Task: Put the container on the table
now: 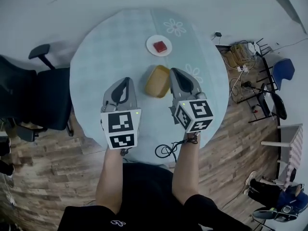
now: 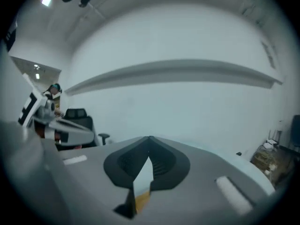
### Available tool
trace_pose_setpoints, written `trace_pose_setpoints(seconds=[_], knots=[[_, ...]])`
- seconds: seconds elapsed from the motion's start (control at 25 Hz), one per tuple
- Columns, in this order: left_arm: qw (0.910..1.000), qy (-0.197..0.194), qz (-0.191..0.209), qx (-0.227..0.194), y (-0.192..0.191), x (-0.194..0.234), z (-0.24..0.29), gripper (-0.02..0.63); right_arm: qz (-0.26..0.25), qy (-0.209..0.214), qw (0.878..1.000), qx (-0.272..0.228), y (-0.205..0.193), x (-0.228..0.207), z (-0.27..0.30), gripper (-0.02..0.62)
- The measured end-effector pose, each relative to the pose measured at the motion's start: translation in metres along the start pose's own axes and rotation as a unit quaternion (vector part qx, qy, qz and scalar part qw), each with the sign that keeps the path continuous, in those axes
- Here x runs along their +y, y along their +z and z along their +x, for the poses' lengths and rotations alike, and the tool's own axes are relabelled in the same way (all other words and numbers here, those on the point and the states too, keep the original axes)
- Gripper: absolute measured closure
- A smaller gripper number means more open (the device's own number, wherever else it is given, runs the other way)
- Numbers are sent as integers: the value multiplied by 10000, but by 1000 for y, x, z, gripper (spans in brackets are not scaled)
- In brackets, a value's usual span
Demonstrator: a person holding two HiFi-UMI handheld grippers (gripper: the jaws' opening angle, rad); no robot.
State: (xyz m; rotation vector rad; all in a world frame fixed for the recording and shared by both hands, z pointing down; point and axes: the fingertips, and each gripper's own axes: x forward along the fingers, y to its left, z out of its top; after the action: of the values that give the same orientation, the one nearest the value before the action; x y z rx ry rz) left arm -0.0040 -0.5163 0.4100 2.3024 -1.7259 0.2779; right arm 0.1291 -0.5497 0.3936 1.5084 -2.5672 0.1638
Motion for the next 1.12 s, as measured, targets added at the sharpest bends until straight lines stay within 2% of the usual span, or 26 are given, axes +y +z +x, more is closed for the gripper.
trace_pose_setpoints(seconds=[0.12, 0.16, 0.24, 0.36, 0.6, 1.12], knots=[[9992, -197, 139, -328, 18, -35, -13, 604, 769, -644, 9902, -970, 36, -30, -52, 586], [9987, -258, 196, -390, 22, -46, -17, 604, 1047, -753, 9851, -1142, 37, -38, -66, 586], [9979, -336, 327, -450, 26, -62, -22, 604, 1297, -929, 9805, -1146, 27, -52, -83, 586], [9971, -363, 478, -473, 31, -76, -28, 604, 1221, -1082, 9823, -919, 16, -63, -96, 586], [9963, -314, 615, -507, 38, -89, -38, 604, 941, -914, 9874, -884, 26, -59, -106, 586], [9962, -112, 717, -472, 37, -79, -46, 604, 760, -726, 9916, -755, 24, -46, -94, 586]])
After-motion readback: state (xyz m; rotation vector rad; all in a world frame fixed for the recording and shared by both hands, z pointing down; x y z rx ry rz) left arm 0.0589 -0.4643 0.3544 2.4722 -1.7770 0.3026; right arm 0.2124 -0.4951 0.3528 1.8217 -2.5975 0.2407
